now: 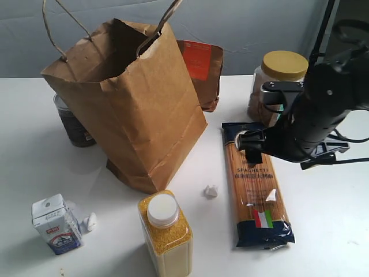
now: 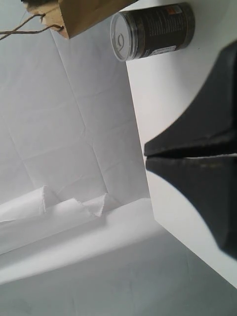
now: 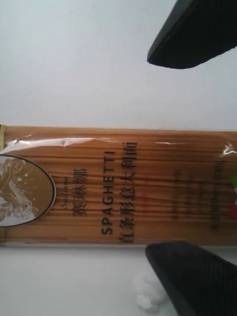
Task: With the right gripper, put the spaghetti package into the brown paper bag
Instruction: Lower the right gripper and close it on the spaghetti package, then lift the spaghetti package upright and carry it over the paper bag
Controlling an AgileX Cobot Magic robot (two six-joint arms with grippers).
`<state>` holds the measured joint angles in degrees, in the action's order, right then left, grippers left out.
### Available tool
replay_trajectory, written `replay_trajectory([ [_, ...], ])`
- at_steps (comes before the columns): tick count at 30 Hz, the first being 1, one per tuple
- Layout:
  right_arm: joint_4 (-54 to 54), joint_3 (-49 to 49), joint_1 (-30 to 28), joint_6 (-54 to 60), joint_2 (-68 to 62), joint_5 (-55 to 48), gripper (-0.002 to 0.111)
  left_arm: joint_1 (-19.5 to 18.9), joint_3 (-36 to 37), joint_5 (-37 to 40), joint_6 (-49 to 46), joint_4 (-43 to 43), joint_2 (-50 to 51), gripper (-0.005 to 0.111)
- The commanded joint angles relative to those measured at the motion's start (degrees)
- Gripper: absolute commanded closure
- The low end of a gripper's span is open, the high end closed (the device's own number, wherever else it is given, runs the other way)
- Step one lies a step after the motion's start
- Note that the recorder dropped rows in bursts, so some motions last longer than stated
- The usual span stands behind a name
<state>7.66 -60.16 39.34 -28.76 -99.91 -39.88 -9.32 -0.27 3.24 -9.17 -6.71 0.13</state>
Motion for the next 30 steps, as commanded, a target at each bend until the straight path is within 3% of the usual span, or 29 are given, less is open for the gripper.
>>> replay_trajectory([
  [1, 0.94, -3.04, 0.91, 2.58, -4.88, 1.92, 0.021, -0.13, 0.27, -0.39, 0.21, 0.24, -0.13, 0.107],
  [23, 1.45, -6.63, 2.51, 5.83, -17.62, 4.86, 0.023, -0.13, 0.27, -0.39, 0.21, 0.24, -0.13, 0.107],
  [25, 1.45, -6.63, 2.51, 5.83, -18.29, 4.86, 0.032, -0.13, 0.27, -0.39, 0.21, 0.24, -0.13, 0.107],
  [27, 0.79, -6.52, 2.51, 5.83, -18.77, 4.63, 0.052, -0.13, 0.27, -0.39, 0.21, 0.24, -0.13, 0.107],
  [30, -1.26, -5.71, 2.51, 5.83, -18.93, 4.75, 0.102, -0.13, 0.27, -0.39, 0.21, 0.24, -0.13, 0.107],
])
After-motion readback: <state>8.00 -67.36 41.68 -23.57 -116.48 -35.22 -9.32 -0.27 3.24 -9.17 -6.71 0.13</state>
